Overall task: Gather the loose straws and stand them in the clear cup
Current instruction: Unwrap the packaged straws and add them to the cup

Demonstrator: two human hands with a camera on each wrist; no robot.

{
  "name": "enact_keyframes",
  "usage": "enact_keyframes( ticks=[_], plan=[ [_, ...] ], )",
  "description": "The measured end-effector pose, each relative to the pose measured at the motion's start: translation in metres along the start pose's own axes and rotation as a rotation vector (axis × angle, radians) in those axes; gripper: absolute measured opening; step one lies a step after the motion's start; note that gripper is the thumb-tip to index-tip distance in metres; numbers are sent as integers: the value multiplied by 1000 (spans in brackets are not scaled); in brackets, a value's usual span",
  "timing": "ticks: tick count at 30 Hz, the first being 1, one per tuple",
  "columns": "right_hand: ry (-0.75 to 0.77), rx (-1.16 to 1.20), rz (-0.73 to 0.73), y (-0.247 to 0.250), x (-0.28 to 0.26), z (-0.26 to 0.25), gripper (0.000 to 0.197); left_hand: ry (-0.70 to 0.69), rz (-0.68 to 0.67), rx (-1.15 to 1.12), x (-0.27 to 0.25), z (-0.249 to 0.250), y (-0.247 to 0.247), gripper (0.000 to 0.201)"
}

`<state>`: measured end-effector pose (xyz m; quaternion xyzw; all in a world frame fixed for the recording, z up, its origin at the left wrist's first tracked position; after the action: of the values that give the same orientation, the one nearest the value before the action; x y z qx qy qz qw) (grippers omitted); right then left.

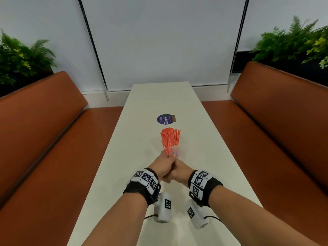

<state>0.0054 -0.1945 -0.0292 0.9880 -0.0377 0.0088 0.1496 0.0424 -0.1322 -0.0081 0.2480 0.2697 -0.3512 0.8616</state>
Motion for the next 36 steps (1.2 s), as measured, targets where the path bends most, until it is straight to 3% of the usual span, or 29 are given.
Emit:
enact_keyframes(
  ticks=[3, 6, 8, 11, 12, 16, 21, 27, 30, 36],
  plan=[
    [-57, 88, 25, 10, -6, -18, 26, -32, 31, -12, 2, 3, 4, 35],
    [-45, 205, 217, 29, -11, -33, 56, -43, 85, 12, 5, 5, 9, 34],
    [-21, 288, 340, 38, -7, -36, 64, -52, 113, 88, 5, 4, 10, 33],
    [-18, 346, 408, 40, 4, -36, 26, -77, 113, 174, 8, 3, 6, 36],
    [-26, 322, 427, 40, 7, -33, 24, -95, 116, 193, 9, 3, 4, 38],
    [-103, 182, 513, 39, 18, -23, 23, -173, 166, 324, 9, 6, 1, 56],
    [-121, 116, 538, 38, 21, -20, 18, -175, 203, 429, 7, 5, 2, 54],
    [-149, 267, 584, 47, 20, -13, 23, -113, 177, 401, 12, 3, 7, 57],
    [-125, 285, 613, 53, 22, -11, 30, -110, 151, 481, 15, 3, 8, 69],
    [-84, 364, 766, 74, 24, -10, 15, -103, 218, 662, 22, 3, 14, 74]
  ],
)
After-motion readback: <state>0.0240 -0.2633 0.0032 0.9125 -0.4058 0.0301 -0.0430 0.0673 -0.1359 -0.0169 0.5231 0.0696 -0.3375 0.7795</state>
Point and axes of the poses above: each hand's wrist, its own x-axis towards the middle knuckle, its own y-axis out of the back of the hand, z = x × y, the point moved 4 cm from there along x, towards the middle knuckle, and after that the axes turned 15 degrees about y, right-handed, at the moved point
